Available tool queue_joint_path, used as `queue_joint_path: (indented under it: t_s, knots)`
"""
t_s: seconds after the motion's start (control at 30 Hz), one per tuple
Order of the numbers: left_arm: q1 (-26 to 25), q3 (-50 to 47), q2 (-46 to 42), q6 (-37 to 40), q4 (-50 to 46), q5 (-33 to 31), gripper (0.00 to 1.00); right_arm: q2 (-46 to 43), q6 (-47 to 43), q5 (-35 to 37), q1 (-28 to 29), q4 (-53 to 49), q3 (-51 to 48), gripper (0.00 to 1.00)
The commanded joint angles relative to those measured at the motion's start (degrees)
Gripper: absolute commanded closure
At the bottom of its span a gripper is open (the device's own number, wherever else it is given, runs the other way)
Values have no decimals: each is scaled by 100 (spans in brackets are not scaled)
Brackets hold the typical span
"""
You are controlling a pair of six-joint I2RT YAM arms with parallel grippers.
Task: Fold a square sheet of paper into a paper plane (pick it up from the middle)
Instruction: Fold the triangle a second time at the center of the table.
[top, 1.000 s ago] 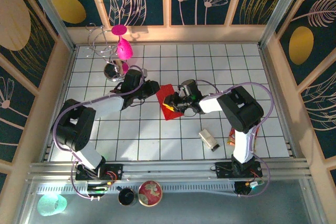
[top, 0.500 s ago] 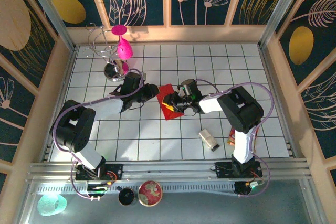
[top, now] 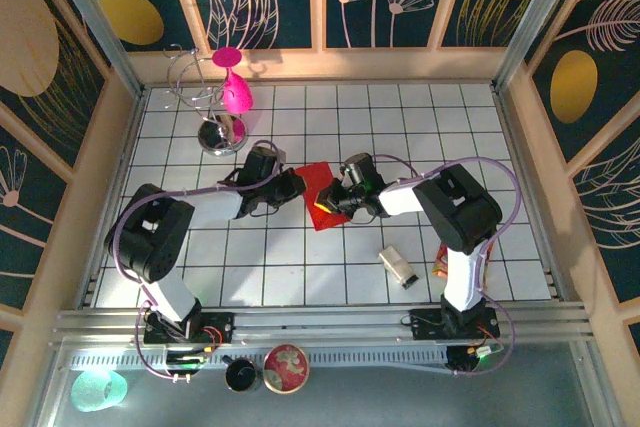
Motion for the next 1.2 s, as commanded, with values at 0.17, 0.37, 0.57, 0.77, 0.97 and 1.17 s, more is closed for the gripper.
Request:
queue_joint_path:
  t_s: [0.17, 0.37, 0.57, 0.77, 0.97, 1.17]
  knots:
    - [-305, 295, 472, 97, -254, -240, 100, 130, -71, 174, 43, -540, 71, 100]
    - [-352, 362, 657, 120, -294, -302, 100, 137, -50, 174, 44, -522, 56, 100]
    - [-369, 330, 706, 196, -545, -534, 100, 116, -30, 183, 39, -481, 48, 100]
    - [-363, 290, 749, 334, -759, -682, 100, 6, -8, 119, 40, -293, 23, 100]
    - [-369, 392, 872, 544, -938, -705, 100, -504, -191, -59, -110, 47, -3, 97]
    - [-363, 483, 931, 685, -1030, -685, 100, -606, -834, 113, -301, -416, 127, 97]
